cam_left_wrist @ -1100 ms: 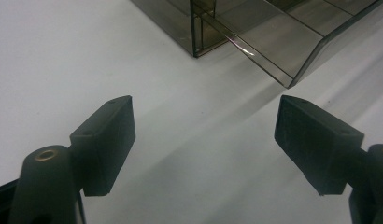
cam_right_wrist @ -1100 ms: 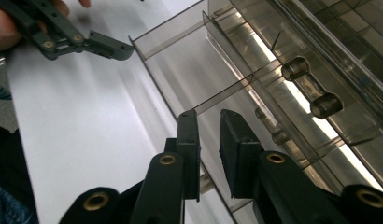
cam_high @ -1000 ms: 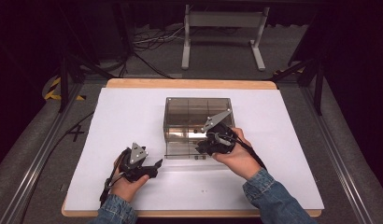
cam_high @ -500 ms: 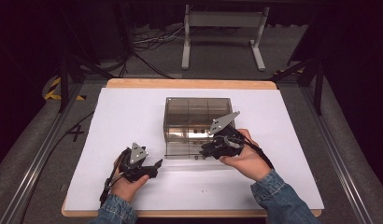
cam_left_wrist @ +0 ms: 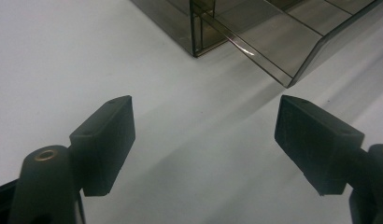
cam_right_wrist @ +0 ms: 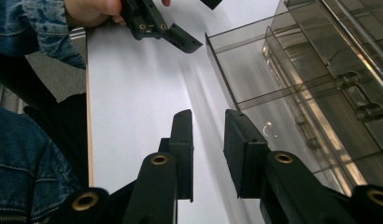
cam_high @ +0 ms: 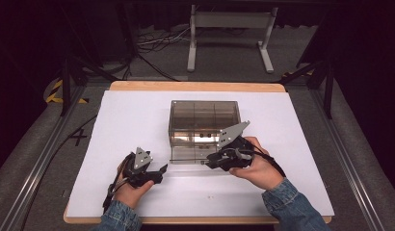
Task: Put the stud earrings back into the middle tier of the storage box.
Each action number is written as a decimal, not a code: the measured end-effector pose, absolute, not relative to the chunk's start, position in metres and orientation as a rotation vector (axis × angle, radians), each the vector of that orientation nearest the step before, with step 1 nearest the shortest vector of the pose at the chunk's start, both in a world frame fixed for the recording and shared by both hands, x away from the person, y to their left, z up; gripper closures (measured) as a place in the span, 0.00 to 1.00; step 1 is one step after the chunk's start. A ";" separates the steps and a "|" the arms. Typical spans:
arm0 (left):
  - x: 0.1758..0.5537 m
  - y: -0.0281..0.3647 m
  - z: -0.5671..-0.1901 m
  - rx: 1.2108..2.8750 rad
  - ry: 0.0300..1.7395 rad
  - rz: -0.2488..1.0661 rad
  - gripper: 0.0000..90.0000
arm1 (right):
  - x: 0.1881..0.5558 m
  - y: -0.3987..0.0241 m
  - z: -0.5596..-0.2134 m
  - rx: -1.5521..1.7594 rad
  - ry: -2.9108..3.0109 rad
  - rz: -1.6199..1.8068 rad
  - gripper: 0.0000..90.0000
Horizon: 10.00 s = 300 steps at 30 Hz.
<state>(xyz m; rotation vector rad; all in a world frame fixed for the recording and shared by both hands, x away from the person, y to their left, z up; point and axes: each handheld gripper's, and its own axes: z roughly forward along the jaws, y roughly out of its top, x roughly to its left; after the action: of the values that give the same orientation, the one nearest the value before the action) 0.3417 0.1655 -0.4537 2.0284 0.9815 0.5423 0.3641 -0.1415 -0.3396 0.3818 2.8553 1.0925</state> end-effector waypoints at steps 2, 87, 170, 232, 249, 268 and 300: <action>0.342 0.166 -0.454 2.029 0.981 0.542 0.23 | 0.363 -0.142 -0.340 0.356 2.860 1.108 0.81; 0.342 0.166 -0.454 2.028 0.982 0.538 0.23 | 0.325 -0.124 -0.413 0.211 3.058 0.826 0.79; 0.342 0.165 -0.454 2.027 0.981 0.538 0.23 | 0.322 -0.125 -0.386 0.232 2.959 0.935 0.94; 0.342 0.166 -0.454 2.030 0.979 0.534 0.23 | 0.361 -0.119 -0.347 0.650 2.725 0.968 0.94; 0.342 0.166 -0.454 2.028 0.978 0.531 0.23 | 0.371 -0.119 -0.344 0.743 2.671 0.963 0.94; 0.342 0.166 -0.454 2.029 0.976 0.531 0.23 | 0.384 -0.114 -0.353 0.794 2.688 0.916 0.94; 0.342 0.165 -0.454 2.035 0.970 0.532 0.23 | 0.405 -0.110 -0.378 0.879 2.754 0.749 0.94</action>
<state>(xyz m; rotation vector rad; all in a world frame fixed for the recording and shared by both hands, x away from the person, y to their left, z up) 0.3420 0.1655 -0.4537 2.0354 0.9701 0.5319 0.4048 -0.1100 -0.3782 0.8789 2.7543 0.7491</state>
